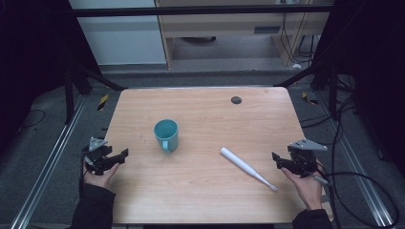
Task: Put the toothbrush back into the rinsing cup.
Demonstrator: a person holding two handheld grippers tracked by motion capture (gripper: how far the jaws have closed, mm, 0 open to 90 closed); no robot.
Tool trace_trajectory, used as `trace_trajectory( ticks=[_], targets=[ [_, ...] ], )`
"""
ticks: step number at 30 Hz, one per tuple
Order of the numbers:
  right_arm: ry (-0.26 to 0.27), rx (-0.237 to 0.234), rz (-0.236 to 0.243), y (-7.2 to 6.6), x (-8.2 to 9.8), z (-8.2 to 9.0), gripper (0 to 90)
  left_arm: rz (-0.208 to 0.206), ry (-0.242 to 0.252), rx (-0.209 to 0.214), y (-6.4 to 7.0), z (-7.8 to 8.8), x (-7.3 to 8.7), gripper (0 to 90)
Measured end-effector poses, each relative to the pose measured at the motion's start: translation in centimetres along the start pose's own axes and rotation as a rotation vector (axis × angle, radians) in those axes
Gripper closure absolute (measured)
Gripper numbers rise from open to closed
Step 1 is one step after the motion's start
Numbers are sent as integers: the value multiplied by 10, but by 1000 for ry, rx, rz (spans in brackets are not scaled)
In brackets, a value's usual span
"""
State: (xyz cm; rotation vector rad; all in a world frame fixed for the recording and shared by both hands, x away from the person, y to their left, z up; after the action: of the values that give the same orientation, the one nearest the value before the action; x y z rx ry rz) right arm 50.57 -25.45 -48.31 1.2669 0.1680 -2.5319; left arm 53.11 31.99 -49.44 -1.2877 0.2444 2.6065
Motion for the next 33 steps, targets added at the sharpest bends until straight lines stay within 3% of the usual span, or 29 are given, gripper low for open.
trace_trajectory(
  ticks=[7,11,21,22,33],
  targets=[
    [-23,-34,0,-9,0,4,391,-15,-19,1,2,-3,4,407],
    [-35,-41,27,-21,-1,8,416,-29,-23,3,2,-3,4,439],
    [-70,-104,68,-48,4,8,503,-41,-37,1,4,-5,7,462],
    [-88,-135,65,-56,6,8,529,-43,-39,5,5,-5,7,457],
    [-150,-165,97,-75,18,5,677,-38,-62,48,9,-8,10,441]
  ],
)
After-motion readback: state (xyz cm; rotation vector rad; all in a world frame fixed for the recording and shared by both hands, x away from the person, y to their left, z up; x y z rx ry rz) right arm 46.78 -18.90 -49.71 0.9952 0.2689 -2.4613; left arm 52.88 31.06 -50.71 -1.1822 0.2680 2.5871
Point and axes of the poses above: each handheld gripper's, and its own axes: z roughly backward along the jaws, x roughly out of its underside, y roughly to its right, the point moved 7 cm from there along -z, roughly forward along the jaws, and after that the axes turned 2 degrees about x, right-handed, at the moved point
